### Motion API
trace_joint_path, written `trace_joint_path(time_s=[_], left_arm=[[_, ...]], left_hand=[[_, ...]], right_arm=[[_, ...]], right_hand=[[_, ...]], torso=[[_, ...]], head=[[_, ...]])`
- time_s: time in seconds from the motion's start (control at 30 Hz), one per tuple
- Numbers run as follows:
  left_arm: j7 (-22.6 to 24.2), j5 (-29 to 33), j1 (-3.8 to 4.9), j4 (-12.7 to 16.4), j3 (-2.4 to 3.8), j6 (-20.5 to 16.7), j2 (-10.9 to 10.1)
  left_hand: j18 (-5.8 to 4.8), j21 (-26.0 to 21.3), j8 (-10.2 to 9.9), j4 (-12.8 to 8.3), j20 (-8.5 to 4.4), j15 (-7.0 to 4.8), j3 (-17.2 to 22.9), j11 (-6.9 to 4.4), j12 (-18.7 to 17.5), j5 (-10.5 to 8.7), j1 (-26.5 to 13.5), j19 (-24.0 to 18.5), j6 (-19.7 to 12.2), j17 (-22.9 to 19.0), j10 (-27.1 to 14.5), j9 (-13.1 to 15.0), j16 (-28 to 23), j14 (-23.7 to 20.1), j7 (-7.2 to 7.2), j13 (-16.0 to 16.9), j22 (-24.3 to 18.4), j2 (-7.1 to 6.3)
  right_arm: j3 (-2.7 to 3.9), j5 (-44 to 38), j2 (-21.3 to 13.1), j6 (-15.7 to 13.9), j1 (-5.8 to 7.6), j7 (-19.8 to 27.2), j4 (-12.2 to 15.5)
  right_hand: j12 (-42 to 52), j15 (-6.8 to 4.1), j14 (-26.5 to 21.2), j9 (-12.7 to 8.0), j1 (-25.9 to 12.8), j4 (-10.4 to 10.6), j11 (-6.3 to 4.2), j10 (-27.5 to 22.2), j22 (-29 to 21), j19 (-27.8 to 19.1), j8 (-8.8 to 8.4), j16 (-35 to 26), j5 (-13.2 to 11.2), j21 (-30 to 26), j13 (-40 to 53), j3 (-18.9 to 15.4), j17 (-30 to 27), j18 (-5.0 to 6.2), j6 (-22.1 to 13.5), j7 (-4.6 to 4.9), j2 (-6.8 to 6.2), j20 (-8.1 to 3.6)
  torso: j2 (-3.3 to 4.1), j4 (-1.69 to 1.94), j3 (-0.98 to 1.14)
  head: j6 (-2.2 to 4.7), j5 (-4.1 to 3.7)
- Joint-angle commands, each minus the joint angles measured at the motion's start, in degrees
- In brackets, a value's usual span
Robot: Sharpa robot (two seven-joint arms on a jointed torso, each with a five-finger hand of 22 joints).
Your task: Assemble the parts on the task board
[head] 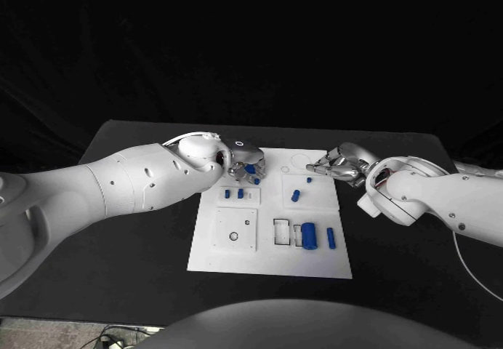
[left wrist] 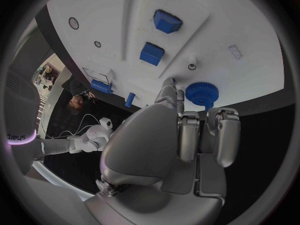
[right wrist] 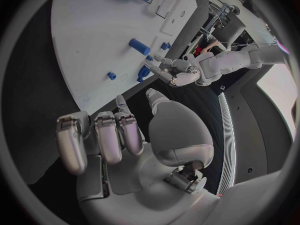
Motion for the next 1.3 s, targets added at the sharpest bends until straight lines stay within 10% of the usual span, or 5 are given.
trace_joint_path(time_s=[0.03,0.97,1.3], left_arm=[[0.5,-0.5,-0.18,-0.1,0.01,1.1,0.3],[1.6,-1.9,-0.52,-0.6,0.01,1.4,0.9],[1.7,-2.1,-0.55,-0.6,0.01,1.4,0.8]], left_hand=[[-0.44,0.1,0.3,0.0,-0.41,-0.47,0.5,0.00,0.4,-0.37,0.1,6.0,0.6,14.9,0.5,-0.1,-0.1,5.9,-0.09,0.1,15.1,0.12],[-0.44,0.1,1.0,-0.2,-0.41,0.44,3.2,0.57,1.4,-0.32,1.0,6.0,3.8,14.9,5.4,-0.3,-0.1,5.9,0.71,0.1,15.1,0.59],[-0.44,0.1,-0.6,0.1,-0.41,0.81,2.9,0.91,-0.3,-0.40,0.1,6.0,1.7,14.9,3.5,-1.3,-0.1,5.9,0.76,-0.2,15.1,-2.18]], right_arm=[[0.00,0.3,0.1,0.8,-0.03,-0.1,0.0],[0.00,0.7,0.0,1.6,-0.02,-0.5,0.1],[0.00,0.7,0.1,1.6,-0.02,-0.5,0.1]], right_hand=[[0.2,0.12,6.0,0.1,0.1,0.1,0.18,6.2,15.1,6.0,0.19,0.2,0.2,0.3,15.1,-0.3,15.1,-0.39,0.5,0.09,0.40,0.43],[0.2,0.12,6.0,0.1,0.1,0.1,0.18,6.2,15.1,6.0,0.19,0.2,0.2,0.3,15.1,-0.3,15.1,-0.39,0.5,0.09,0.40,0.43],[0.2,0.12,6.0,0.1,0.1,0.1,0.18,6.2,15.1,6.0,0.19,0.2,0.2,0.3,15.1,-0.3,15.1,-0.39,0.5,0.09,0.40,0.43]], torso=[[0.02,0.02,-0.03],[0.00,-0.04,0.00],[0.01,-0.03,0.00]], head=[[0.01,-0.10],[0.01,-0.19],[0.01,-0.16]])
